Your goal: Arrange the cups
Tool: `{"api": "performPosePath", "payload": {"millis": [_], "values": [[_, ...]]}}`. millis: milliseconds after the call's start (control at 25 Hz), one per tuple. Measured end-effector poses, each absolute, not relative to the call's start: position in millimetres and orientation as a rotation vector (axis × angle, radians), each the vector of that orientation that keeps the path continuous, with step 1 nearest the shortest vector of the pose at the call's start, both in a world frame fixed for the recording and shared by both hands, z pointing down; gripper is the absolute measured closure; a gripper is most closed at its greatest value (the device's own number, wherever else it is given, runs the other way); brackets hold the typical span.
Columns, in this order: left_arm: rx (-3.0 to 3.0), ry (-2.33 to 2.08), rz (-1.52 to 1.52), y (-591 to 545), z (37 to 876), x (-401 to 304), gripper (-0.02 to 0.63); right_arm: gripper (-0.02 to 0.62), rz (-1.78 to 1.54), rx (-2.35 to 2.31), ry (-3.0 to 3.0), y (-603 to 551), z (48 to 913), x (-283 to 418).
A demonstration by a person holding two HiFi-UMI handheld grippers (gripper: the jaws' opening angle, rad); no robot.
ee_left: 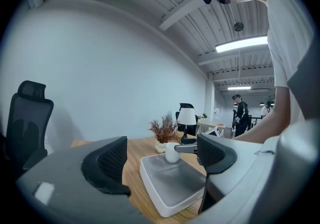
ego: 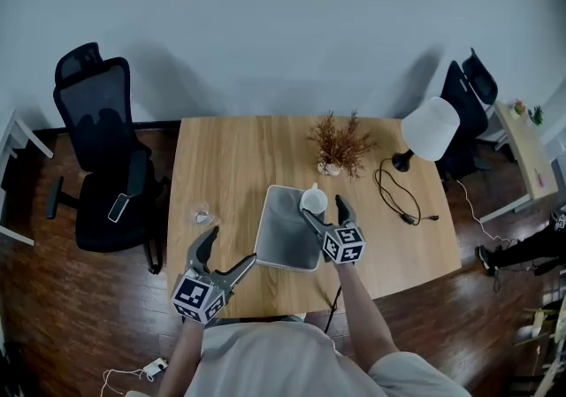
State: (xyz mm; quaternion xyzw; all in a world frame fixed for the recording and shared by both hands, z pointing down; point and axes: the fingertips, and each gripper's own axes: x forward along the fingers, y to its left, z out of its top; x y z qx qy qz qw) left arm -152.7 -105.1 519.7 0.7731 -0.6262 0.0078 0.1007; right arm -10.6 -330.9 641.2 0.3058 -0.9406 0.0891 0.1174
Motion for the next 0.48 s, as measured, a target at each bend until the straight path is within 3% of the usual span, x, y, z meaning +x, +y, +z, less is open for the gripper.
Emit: {"api": "performPosePath", "payload": {"millis": [480], "values": [[2.364, -1.815, 0.017, -106.1, 512.9, -140.1, 0.186, 0.121, 0.1, 1.172, -2.897, -254.5, 524.4, 74.9]]}}
